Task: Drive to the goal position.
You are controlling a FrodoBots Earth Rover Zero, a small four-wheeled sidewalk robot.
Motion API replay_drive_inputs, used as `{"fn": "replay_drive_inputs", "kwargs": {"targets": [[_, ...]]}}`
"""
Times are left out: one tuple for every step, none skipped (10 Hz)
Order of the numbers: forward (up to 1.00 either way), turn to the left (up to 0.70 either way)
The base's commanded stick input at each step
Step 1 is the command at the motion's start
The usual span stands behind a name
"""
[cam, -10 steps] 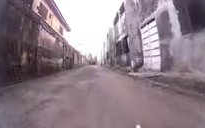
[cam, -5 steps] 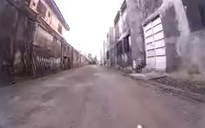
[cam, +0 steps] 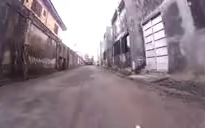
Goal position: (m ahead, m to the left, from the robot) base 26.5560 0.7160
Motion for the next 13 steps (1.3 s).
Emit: {"fn": "replay_drive_inputs", "kwargs": {"targets": [[0.70,0.00],[0.70,0.00],[0.70,0.00],[0.70,0.00],[0.70,0.00],[0.70,0.00],[0.70,0.00],[0.70,0.00],[0.70,0.00],[0.70,0.00],[0.70,0.00],[0.70,0.00],[0.70,0.00]]}}
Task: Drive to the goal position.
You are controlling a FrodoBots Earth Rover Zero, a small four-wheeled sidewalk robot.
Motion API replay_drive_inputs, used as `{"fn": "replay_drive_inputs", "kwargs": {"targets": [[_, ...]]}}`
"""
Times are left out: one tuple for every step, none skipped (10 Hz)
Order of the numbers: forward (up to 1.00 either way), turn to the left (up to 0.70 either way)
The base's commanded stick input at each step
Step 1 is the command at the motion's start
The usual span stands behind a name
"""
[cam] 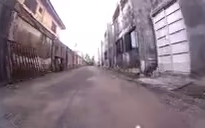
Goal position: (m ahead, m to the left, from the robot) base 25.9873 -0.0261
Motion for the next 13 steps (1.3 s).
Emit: {"fn": "replay_drive_inputs", "kwargs": {"targets": [[0.70,0.00],[0.70,0.00],[0.70,0.00],[0.70,0.00],[0.70,0.00],[0.70,0.00],[0.70,0.00],[0.70,0.00],[0.70,0.00],[0.70,0.01],[0.70,0.01],[0.70,0.01],[0.70,0.01]]}}
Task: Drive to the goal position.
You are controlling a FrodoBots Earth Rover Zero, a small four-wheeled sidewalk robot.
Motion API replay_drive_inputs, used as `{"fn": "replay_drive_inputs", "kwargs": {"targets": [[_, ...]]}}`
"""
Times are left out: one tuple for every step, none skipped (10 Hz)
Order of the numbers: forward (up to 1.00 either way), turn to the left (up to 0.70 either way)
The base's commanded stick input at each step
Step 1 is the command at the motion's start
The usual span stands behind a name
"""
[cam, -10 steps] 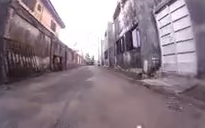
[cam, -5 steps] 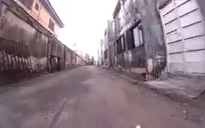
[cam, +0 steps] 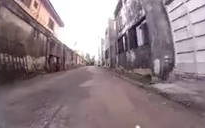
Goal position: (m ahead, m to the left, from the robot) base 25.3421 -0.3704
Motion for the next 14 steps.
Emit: {"fn": "replay_drive_inputs", "kwargs": {"targets": [[0.70,0.01],[0.70,0.01],[0.70,0.01],[0.70,0.01],[0.70,0.01],[0.70,0.01],[0.70,0.07],[0.70,0.22],[0.70,0.01],[0.70,0.01],[0.70,0.01],[0.70,0.01],[0.70,0.01],[0.70,0.01]]}}
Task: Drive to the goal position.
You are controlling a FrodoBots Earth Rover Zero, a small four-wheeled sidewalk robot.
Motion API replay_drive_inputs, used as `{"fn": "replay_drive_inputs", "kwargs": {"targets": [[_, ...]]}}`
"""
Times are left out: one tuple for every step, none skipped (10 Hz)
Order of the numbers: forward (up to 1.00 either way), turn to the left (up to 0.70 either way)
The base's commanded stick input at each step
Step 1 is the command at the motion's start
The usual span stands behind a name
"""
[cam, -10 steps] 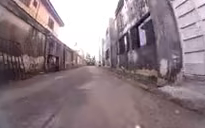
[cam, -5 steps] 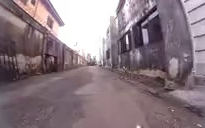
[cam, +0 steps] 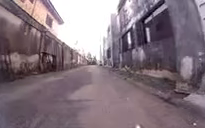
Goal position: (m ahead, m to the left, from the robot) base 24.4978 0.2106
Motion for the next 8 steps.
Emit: {"fn": "replay_drive_inputs", "kwargs": {"targets": [[0.70,0.02],[0.70,0.26],[0.70,0.07],[0.70,0.01],[0.70,0.01],[0.70,0.01],[0.70,0.02],[0.70,0.10]]}}
